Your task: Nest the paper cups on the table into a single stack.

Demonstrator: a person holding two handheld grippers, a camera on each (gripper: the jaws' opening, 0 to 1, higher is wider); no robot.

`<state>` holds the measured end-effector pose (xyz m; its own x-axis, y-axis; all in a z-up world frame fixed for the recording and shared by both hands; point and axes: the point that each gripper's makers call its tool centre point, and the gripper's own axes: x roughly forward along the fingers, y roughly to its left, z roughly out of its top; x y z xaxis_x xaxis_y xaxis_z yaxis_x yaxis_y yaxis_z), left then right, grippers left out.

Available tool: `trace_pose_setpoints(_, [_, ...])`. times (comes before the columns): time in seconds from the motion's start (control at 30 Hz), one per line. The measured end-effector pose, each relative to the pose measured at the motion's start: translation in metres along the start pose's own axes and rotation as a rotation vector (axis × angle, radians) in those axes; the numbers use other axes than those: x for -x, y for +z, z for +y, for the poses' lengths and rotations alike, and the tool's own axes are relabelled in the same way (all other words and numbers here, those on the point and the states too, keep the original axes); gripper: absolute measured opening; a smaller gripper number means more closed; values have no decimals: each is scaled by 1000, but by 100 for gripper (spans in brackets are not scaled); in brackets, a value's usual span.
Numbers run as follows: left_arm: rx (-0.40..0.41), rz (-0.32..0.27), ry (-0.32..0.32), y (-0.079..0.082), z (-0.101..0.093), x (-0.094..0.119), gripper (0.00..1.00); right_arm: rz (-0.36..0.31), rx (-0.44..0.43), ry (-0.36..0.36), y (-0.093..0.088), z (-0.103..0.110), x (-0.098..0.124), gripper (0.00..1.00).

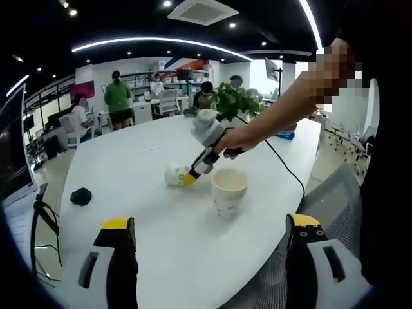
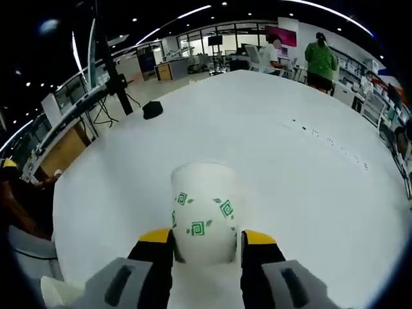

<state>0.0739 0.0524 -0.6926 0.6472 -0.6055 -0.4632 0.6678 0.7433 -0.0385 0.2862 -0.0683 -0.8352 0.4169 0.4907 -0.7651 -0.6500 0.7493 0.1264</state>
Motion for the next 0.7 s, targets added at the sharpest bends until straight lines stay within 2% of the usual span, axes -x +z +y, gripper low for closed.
trace_pose_setpoints(0.4, [1, 3, 10, 0, 1, 0, 93, -49, -16, 7, 8, -1, -1, 36])
trace_pose_setpoints(0.57, [-1, -9, 5, 5, 0, -1, 93, -64, -17, 11, 11, 0, 14, 35])
trace_pose_setpoints(0.7, [-3, -23, -1, 10, -2, -3, 93, -82, -4, 9, 5, 1, 26, 35])
